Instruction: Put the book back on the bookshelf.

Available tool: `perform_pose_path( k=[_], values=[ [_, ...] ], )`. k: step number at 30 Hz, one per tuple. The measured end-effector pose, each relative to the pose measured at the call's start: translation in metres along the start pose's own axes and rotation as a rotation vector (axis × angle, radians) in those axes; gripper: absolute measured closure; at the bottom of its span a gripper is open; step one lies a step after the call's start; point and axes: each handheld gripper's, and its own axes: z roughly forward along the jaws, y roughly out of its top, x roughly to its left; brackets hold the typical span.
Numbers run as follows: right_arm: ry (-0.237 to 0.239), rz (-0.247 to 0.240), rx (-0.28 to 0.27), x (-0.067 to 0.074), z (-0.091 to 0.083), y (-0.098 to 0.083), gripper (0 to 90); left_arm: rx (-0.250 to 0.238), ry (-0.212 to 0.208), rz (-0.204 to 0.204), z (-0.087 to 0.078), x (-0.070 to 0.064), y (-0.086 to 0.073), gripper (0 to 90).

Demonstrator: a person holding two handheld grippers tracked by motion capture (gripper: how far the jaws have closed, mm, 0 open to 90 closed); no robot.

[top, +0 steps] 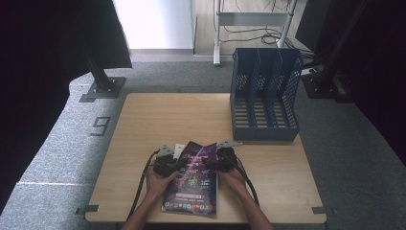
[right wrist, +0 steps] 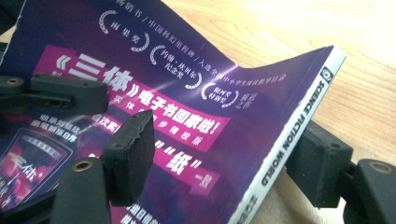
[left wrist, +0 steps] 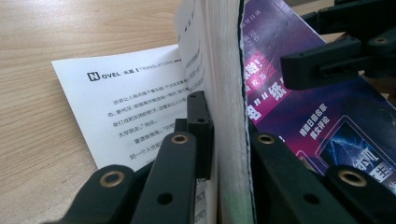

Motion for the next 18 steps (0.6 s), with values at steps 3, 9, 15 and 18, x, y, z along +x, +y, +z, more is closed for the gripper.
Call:
perform_pose_path(
  k=[3,9,15,18],
  values=[
    [0.0,0.0,0.001,-0.0024,0.0029,0.001,29.7,-0.001,0.002,-0.002,0.0,-0.0002,-0.0002,84.0],
    [0.006,0.015,0.01,-0.0043,0.0042,0.0008,30.0,-0.005,0.003,-0.003,-0.0001,-0.0007,-0.0005,84.1],
    [-0.002,0.021,0.016,-0.006,0.0067,-0.0013,33.7,-0.006,0.002,-0.001,-0.0002,-0.0008,-0.0005,84.2],
    [0.005,0.03,0.014,-0.0071,0.0068,-0.0015,34.7,-0.008,0.001,-0.002,-0.0003,-0.0008,-0.0004,84.2]
  ],
)
